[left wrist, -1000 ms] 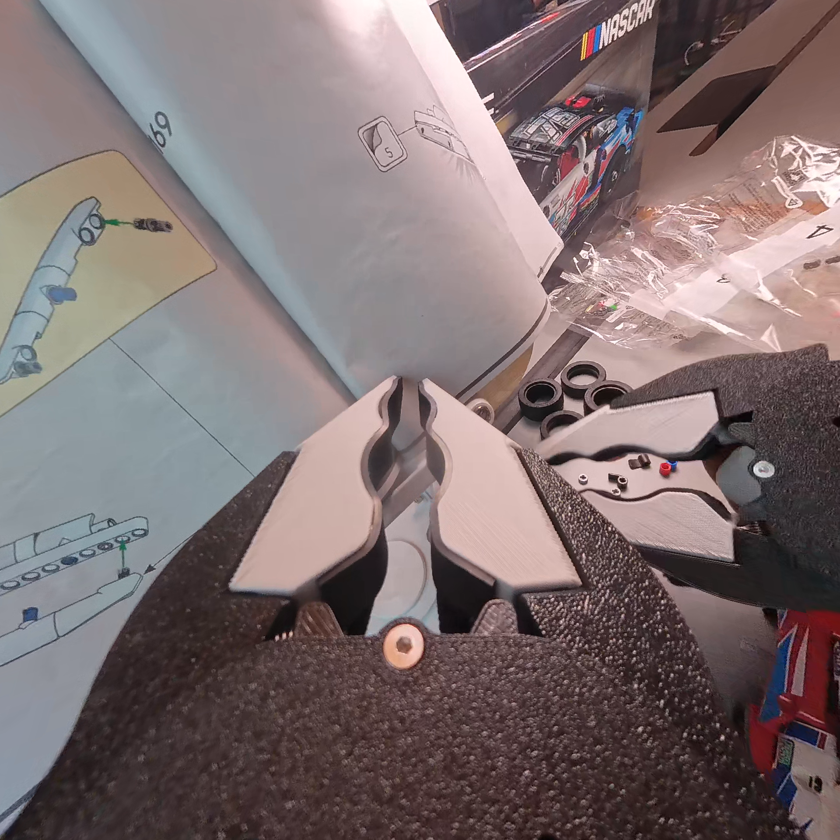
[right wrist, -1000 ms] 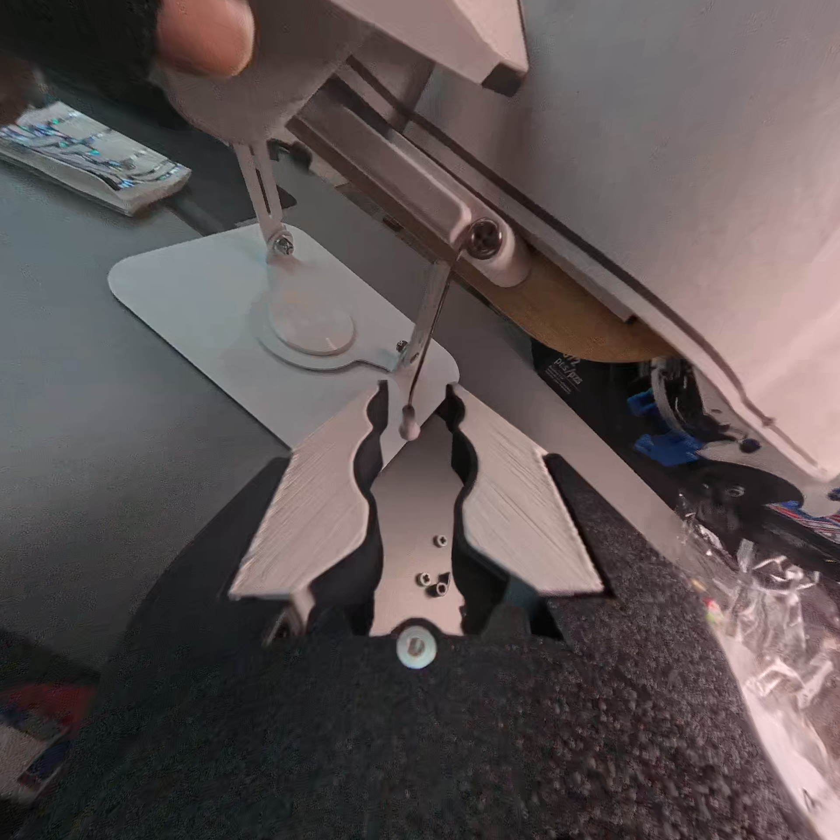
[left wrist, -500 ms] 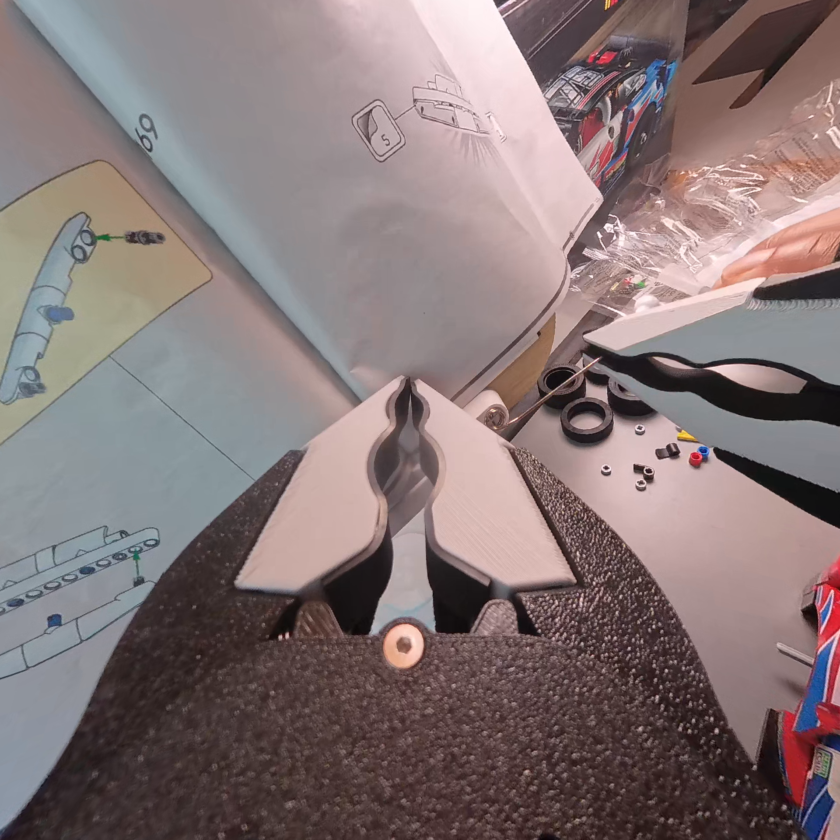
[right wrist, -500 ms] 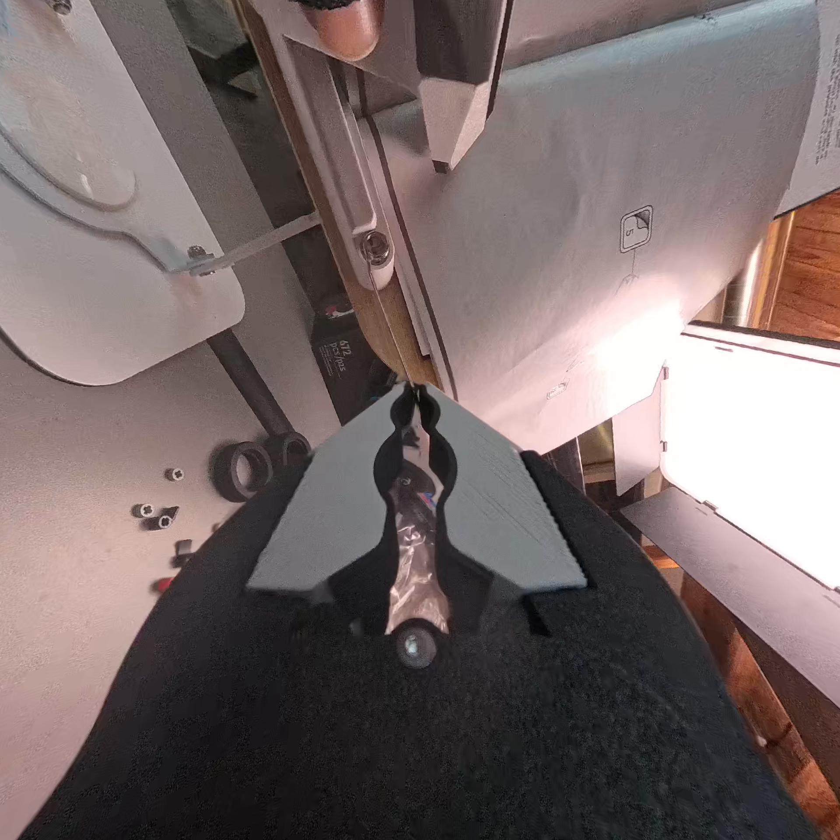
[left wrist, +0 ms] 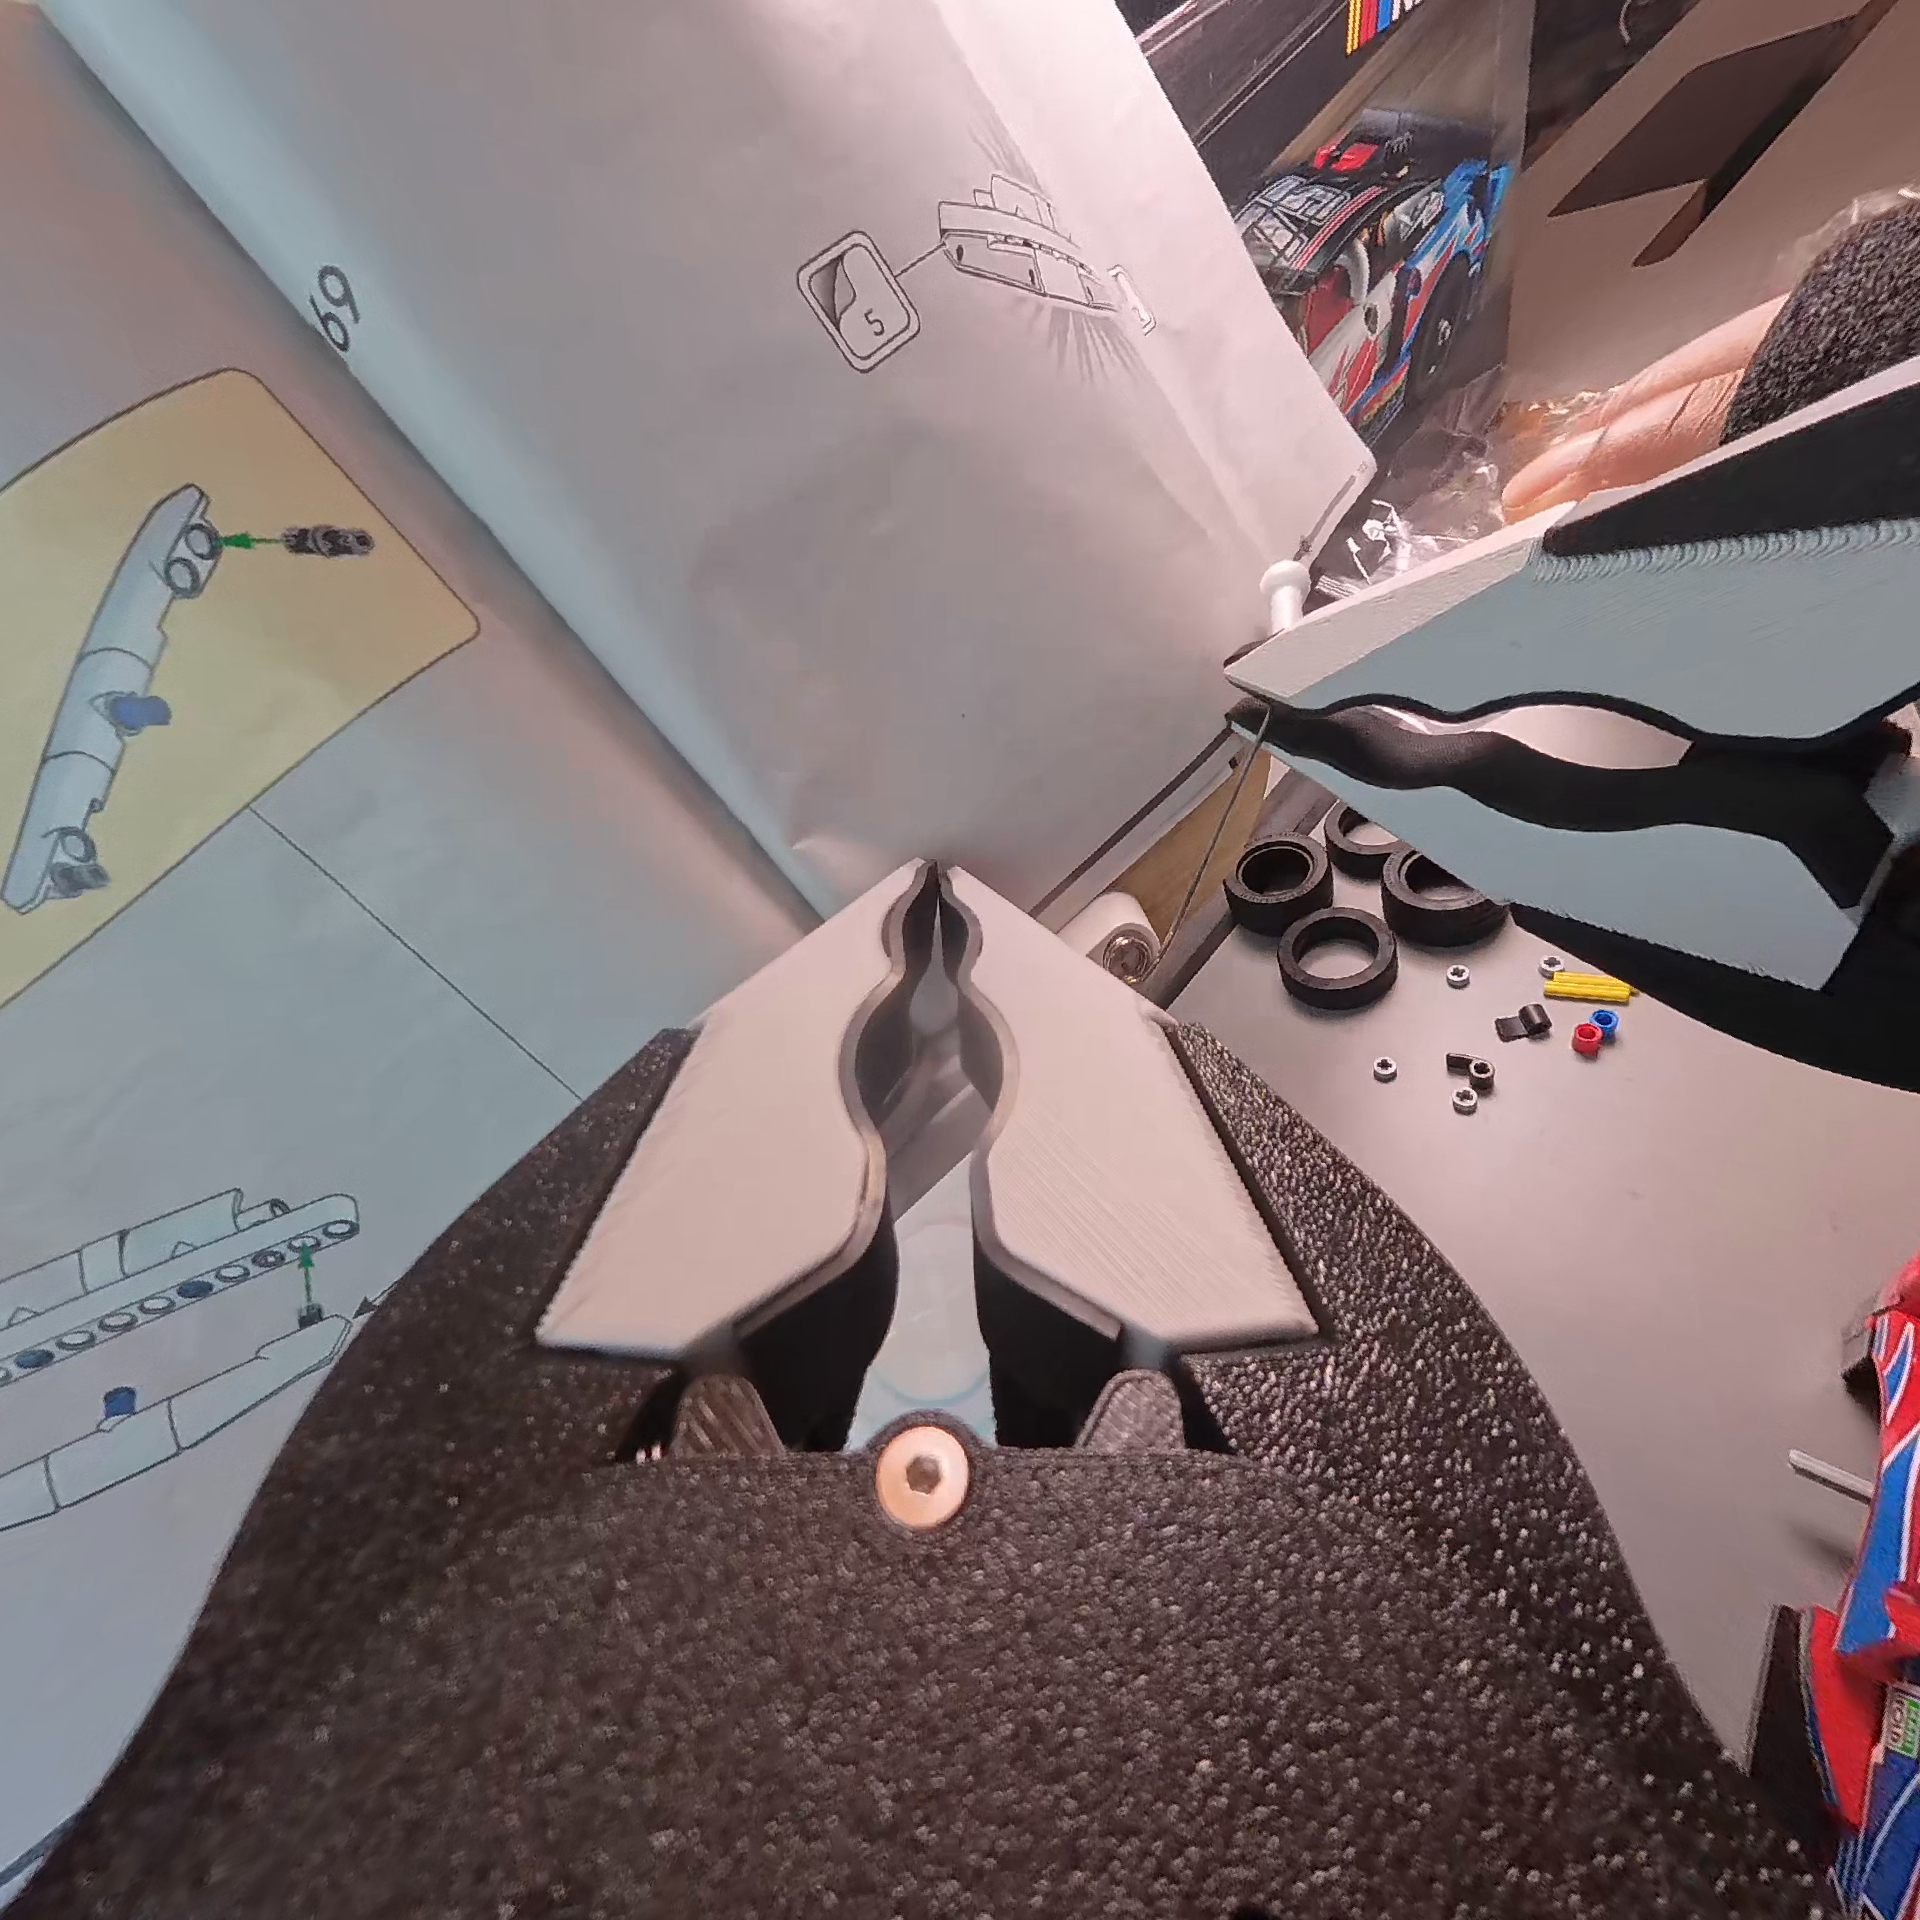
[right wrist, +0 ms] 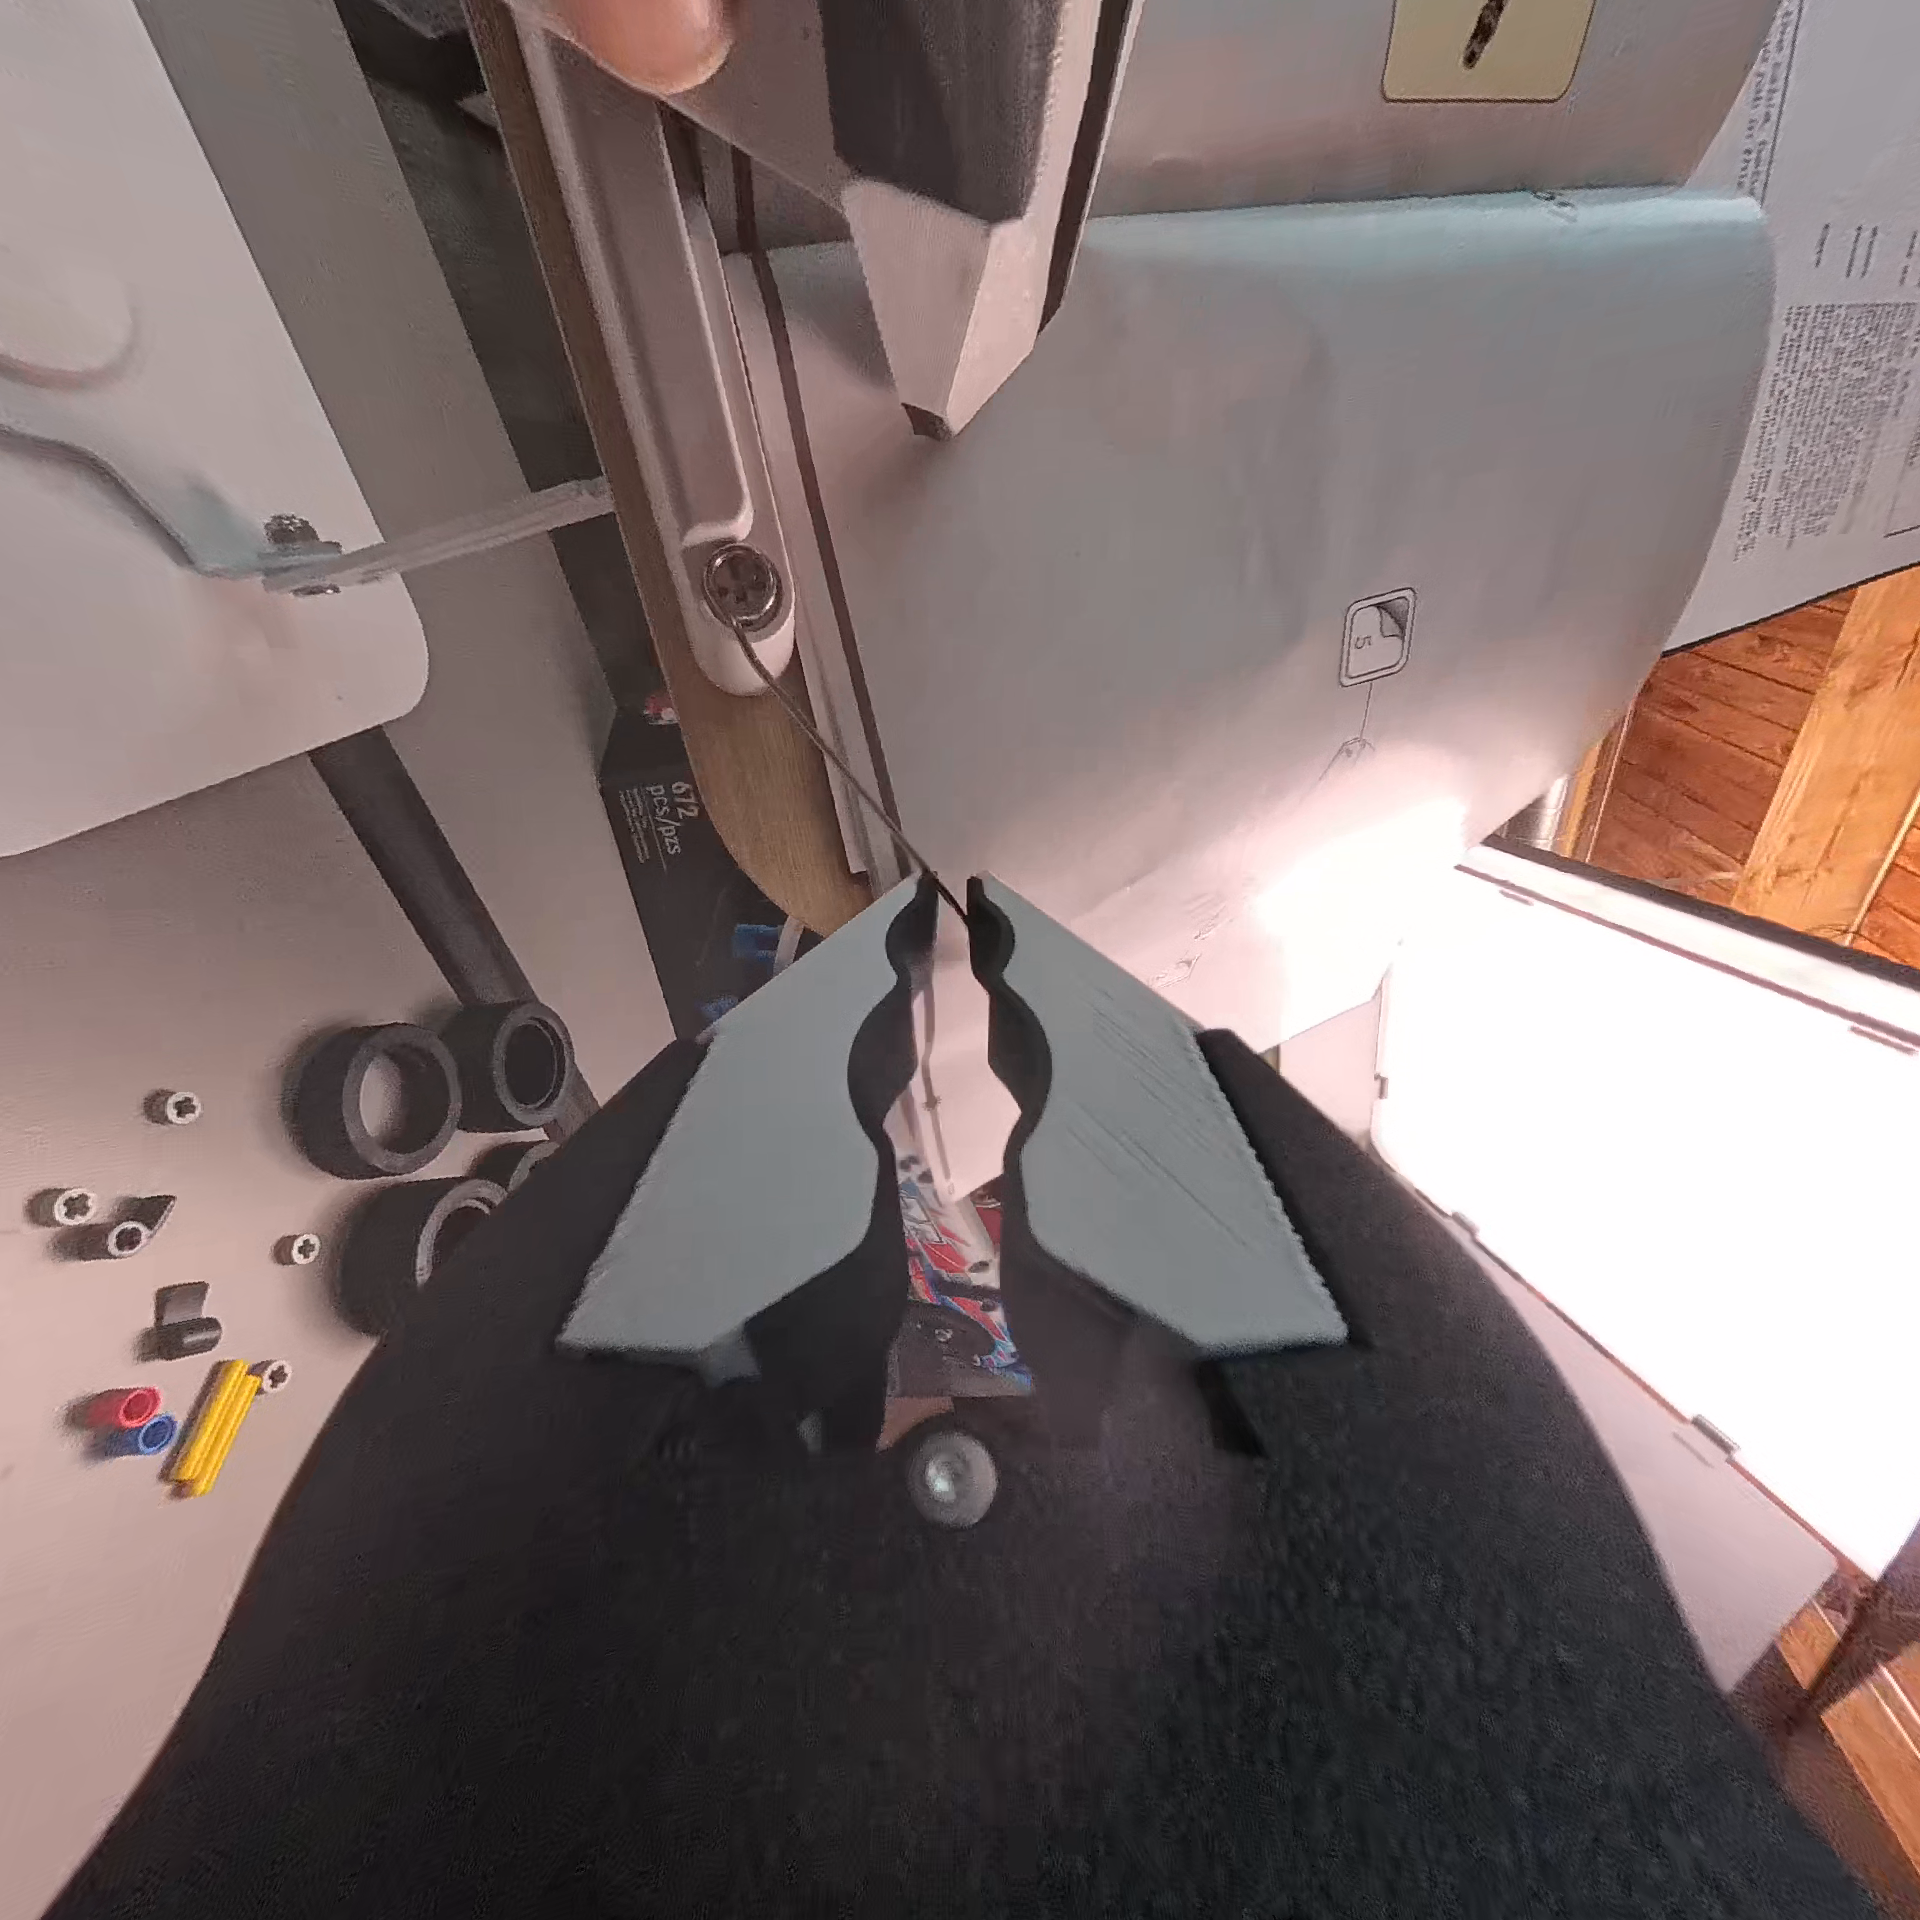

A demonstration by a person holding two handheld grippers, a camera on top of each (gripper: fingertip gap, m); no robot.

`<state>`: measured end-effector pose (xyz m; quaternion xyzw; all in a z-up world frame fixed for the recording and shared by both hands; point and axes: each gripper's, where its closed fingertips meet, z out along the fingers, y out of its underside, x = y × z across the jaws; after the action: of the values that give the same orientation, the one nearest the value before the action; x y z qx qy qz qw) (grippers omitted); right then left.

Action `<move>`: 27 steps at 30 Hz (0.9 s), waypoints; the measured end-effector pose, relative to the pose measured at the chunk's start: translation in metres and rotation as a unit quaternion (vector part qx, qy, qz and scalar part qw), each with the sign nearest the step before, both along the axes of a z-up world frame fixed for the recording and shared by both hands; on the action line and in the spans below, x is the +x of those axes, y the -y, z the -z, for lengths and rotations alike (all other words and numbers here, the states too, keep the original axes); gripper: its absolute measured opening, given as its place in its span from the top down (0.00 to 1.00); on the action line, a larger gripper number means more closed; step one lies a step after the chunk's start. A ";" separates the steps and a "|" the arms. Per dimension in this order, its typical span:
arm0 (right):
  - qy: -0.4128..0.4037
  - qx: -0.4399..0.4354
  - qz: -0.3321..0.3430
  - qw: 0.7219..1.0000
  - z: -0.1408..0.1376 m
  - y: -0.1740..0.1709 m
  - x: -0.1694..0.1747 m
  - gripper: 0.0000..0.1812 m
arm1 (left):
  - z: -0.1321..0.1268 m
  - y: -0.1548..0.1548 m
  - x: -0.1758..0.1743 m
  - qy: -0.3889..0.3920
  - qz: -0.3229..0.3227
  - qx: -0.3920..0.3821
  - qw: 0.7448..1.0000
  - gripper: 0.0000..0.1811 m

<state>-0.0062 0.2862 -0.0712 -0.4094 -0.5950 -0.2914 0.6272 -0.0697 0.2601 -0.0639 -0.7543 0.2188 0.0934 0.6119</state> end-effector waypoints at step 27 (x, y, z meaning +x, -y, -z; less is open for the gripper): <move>-0.230 -0.306 -0.104 0.918 0.040 0.038 0.017 0.85 | 0.000 0.005 0.002 -0.018 0.007 0.005 1.000 0.98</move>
<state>0.0106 0.2483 -0.1111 -0.5730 -0.5337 0.0744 0.6174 -0.0679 0.2554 -0.0641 -0.7481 0.2345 0.1032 0.6121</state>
